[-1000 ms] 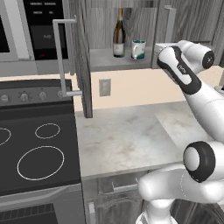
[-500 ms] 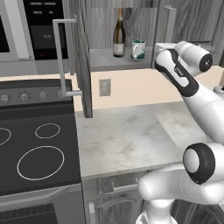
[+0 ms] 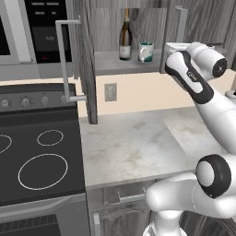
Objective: Open the cabinet directly in front. Then move the wine and the mug to the dining counter with the candle on it.
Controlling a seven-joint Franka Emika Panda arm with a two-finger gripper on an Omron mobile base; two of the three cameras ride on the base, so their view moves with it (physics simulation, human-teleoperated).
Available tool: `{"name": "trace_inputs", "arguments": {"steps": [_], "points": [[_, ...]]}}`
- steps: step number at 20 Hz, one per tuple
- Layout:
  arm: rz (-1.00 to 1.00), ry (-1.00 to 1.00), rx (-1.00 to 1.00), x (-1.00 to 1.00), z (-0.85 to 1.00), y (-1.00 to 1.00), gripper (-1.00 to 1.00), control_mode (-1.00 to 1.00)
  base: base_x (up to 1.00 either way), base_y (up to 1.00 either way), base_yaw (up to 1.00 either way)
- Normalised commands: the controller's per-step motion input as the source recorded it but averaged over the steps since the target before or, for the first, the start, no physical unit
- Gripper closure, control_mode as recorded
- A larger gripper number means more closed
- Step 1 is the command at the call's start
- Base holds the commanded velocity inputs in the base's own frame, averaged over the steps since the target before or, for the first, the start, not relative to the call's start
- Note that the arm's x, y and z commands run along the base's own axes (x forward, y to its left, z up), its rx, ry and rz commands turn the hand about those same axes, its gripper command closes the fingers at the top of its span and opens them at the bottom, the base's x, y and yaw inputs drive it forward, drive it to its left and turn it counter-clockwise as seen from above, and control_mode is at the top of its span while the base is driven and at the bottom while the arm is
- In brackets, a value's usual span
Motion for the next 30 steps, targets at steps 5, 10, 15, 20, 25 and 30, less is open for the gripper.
{"name": "trace_inputs", "arguments": {"steps": [5, 10, 15, 20, 25, 30], "points": [[0.0, -0.17, 0.06, -0.44, 0.64, -0.68, 1.0, -1.0, 0.0, 0.0, 0.0], [0.0, -0.13, 0.05, -0.39, 0.38, -0.83, 1.0, -1.0, 0.0, 0.0, 0.0], [0.01, -0.02, 0.03, -0.3, 0.3, -0.59, 1.0, -1.0, 0.0, 0.0, 0.0], [0.0, 0.0, 0.01, -0.05, 0.18, -0.25, 1.0, -1.0, 0.0, 0.0, 0.0], [0.0, 0.01, 0.04, -0.36, 0.63, -0.86, 1.0, -1.0, 0.0, 0.0, 0.0], [-0.01, 0.01, 0.08, -0.58, 0.71, -1.0, 1.0, -1.0, 0.0, 0.0, 0.0]]}}
